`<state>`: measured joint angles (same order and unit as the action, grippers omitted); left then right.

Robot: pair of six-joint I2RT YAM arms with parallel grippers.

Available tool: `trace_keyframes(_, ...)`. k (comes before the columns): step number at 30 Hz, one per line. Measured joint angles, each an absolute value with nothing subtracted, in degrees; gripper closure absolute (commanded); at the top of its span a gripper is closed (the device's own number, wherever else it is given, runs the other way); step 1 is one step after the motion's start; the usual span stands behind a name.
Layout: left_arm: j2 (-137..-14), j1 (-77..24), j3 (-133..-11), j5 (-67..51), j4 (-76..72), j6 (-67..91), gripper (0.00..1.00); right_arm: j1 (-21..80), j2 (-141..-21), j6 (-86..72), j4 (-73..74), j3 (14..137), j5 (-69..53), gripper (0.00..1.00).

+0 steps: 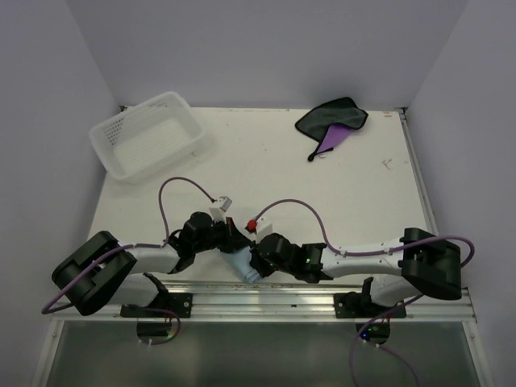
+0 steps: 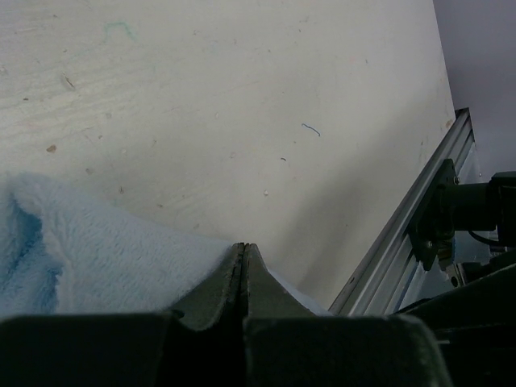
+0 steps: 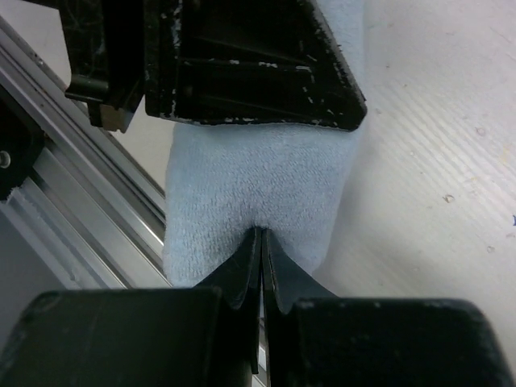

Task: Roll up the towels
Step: Roll the towel

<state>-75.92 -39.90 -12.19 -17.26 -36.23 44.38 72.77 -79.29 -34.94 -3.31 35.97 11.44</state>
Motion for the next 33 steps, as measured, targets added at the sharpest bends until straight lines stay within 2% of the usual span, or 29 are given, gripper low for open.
trace_keyframes(9,-76.4,-39.9,-12.2,-17.6,-36.3,44.4,1.00,78.0,-83.7,-32.6,-0.4,40.8,17.2,1.00)
trace_keyframes(11,-76.4,-39.9,-12.2,-17.6,-36.3,44.4,1.00,78.0,-83.2,-32.3,0.5,40.9,17.8,0.95)
trace_keyframes(12,-76.4,-39.9,-12.2,-17.5,-36.3,44.4,1.00,78.1,-82.6,-32.2,1.3,40.9,18.3,0.93)
trace_keyframes(13,-76.4,-39.9,-12.2,-17.5,-36.3,44.4,1.00,78.1,-81.8,-32.2,2.2,40.9,18.7,0.84)
trace_keyframes(15,-76.4,-39.9,-12.2,-17.5,-36.4,44.4,1.00,78.1,-80.1,-32.2,3.4,40.9,19.3,0.76)
trace_keyframes(16,-76.4,-39.9,-12.2,-17.5,-36.4,44.4,1.00,78.1,-79.1,-32.4,4.1,40.9,19.8,0.60)
trace_keyframes(19,-76.4,-39.9,-12.2,-17.5,-36.4,44.4,1.00,78.1,-76.3,-33.7,5.1,40.9,20.6,0.33)
trace_keyframes(22,-76.4,-39.9,-12.2,-17.5,-36.3,44.4,1.00,78.0,-75.0,-34.9,5.1,40.9,20.9,0.22)
trace_keyframes(33,-76.4,-39.9,-12.7,-17.5,-35.3,44.1,1.00,77.5,-79.7,-39.3,3.4,40.8,19.5,0.12)
